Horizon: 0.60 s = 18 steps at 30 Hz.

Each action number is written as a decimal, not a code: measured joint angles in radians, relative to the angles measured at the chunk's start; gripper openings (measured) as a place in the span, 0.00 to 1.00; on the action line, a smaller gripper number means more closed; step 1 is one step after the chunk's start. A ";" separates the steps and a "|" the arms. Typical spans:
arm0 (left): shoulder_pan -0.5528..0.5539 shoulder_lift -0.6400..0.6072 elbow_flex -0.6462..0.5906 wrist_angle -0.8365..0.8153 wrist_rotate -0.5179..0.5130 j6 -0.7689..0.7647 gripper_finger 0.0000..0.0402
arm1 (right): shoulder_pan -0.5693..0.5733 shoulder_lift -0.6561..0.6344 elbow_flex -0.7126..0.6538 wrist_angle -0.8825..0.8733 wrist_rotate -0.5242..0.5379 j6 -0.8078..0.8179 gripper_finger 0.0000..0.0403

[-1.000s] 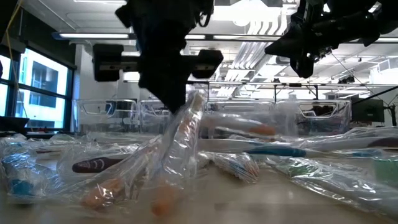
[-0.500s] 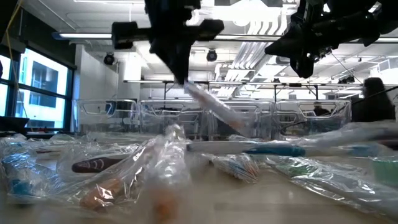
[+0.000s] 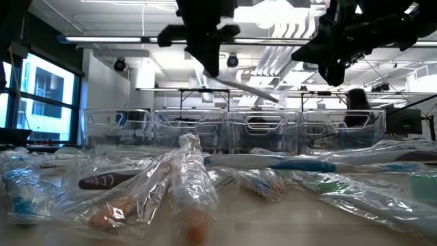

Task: Pick & Place Toothbrushes
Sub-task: Put the orange toothbrush into the middle left transparent bin

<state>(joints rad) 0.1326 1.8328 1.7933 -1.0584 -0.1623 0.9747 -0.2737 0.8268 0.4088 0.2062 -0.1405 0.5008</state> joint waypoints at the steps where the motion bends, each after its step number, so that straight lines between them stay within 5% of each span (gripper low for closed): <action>1: 0.029 0.000 0.002 -0.001 0.000 -0.017 0.00 | 0.000 0.000 0.000 -0.001 -0.005 -0.001 0.01; 18: 0.382 -0.052 0.020 0.086 0.083 -0.299 0.00 | 0.000 0.000 0.000 -0.039 -0.042 -0.027 0.01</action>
<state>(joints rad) 0.5144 1.7807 1.8130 -0.9724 -0.0790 0.6759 -0.2740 0.8268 0.4088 0.1674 -0.1829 0.4736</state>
